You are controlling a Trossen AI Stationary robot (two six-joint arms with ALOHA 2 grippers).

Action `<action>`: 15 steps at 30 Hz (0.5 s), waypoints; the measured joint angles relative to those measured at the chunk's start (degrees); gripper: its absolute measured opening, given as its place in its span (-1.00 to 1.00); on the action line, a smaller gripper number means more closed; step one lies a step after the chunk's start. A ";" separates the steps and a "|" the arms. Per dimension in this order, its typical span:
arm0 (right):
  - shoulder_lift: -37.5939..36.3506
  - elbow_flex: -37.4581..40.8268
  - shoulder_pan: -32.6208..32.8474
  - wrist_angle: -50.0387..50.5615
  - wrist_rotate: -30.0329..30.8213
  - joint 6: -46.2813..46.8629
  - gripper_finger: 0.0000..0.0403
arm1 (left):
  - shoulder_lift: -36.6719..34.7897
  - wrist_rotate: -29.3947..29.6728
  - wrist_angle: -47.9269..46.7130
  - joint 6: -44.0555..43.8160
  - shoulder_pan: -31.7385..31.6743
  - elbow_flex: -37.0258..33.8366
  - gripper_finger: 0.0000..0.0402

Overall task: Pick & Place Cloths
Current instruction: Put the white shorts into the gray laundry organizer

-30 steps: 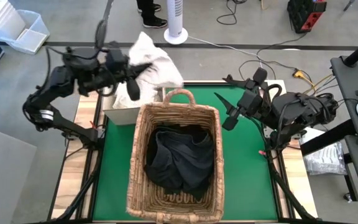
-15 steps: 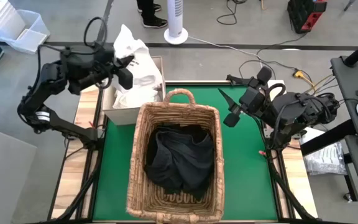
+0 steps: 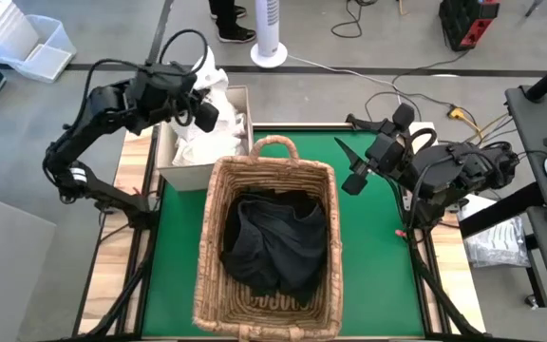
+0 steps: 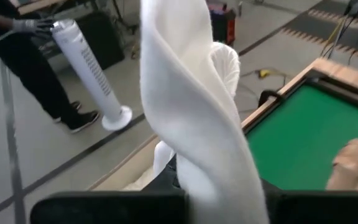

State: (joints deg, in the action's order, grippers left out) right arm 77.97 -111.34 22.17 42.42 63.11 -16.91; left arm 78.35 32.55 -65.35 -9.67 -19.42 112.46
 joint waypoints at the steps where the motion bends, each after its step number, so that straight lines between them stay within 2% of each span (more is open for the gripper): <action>1: 0.00 0.01 0.00 0.46 0.00 0.71 0.02 | 0.26 -0.46 -0.53 0.06 -0.65 0.00 -1.00; 15: 0.02 0.01 -1.22 3.80 0.02 3.46 0.02 | 3.79 -1.79 -4.42 0.11 -8.46 0.00 -1.00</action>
State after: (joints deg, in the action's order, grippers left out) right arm 78.00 -111.33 20.95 46.22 63.13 -13.45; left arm 82.14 30.76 -69.76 -9.56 -27.88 112.46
